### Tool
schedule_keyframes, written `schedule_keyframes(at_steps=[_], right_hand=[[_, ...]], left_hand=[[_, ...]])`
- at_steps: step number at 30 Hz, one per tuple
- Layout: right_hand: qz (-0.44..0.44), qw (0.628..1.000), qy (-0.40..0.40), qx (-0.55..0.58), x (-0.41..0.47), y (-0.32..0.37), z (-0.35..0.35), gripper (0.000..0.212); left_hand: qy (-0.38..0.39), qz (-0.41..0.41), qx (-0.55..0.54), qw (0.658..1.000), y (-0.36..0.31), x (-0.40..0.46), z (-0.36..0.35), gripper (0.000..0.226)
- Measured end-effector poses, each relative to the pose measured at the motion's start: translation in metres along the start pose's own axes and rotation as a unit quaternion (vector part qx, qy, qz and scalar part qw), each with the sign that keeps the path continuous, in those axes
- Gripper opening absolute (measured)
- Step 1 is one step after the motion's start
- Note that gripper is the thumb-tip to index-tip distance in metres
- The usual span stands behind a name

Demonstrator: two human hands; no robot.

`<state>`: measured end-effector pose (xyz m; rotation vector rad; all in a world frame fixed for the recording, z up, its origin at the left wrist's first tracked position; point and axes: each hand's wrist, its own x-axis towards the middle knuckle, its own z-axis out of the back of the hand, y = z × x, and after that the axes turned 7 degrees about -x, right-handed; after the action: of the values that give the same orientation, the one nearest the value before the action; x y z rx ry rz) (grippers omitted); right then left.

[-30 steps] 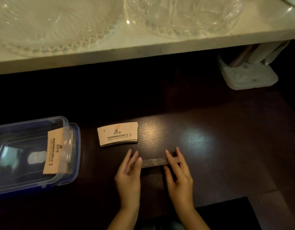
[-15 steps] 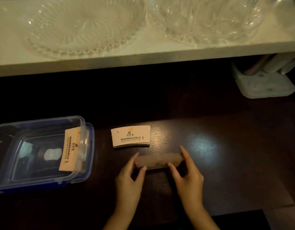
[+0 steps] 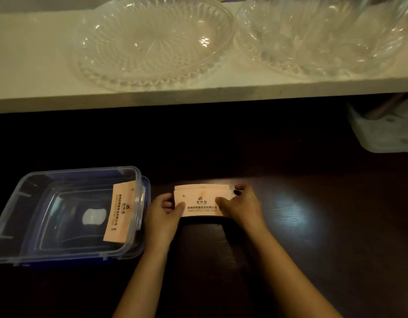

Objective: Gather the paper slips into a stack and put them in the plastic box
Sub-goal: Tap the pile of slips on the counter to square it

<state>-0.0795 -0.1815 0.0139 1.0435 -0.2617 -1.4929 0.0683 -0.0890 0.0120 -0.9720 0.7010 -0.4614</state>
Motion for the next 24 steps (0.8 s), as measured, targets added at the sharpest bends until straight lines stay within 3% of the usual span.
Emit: schedule_keyframes(at_steps=[2, 4, 7, 11, 13, 17, 20, 24], right_hand=[[0.007, 1.000, 0.009, -0.023, 0.004, -0.004, 0.002, 0.070], [0.018, 0.998, 0.048, -0.034, 0.009, -0.005, 0.006, 0.074], [0.030, 0.993, 0.107, -0.045, 0.013, -0.005, 0.009, 0.063], [0.088, 0.990, 0.102, -0.039, 0.004, -0.015, 0.014, 0.045], [0.121, 0.987, 0.107, 0.011, -0.008, -0.024, 0.018, 0.050], [0.273, 0.962, 0.005, -0.015, -0.038, -0.042, 0.026, 0.078], [0.359, 0.926, -0.082, -0.081, -0.059, -0.055, 0.038, 0.071], [0.362, 0.912, -0.151, -0.121, -0.077, -0.073, 0.050, 0.064]], left_hand=[[0.001, 0.023, 0.009, 1.000, 0.004, 0.003, -0.002, 0.062], [0.041, 0.038, 0.012, 0.998, 0.005, 0.006, -0.001, 0.056], [0.125, 0.042, -0.009, 0.991, 0.001, 0.009, 0.001, 0.034], [0.170, 0.036, 0.004, 0.985, 0.003, 0.006, 0.006, 0.043], [0.182, 0.021, -0.009, 0.983, 0.005, -0.002, 0.005, 0.051], [0.124, 0.025, -0.209, 0.970, -0.007, -0.033, -0.013, 0.032], [0.060, -0.014, -0.292, 0.954, -0.017, -0.053, -0.034, 0.060], [0.010, -0.032, -0.322, 0.946, -0.022, -0.069, -0.059, 0.044]])
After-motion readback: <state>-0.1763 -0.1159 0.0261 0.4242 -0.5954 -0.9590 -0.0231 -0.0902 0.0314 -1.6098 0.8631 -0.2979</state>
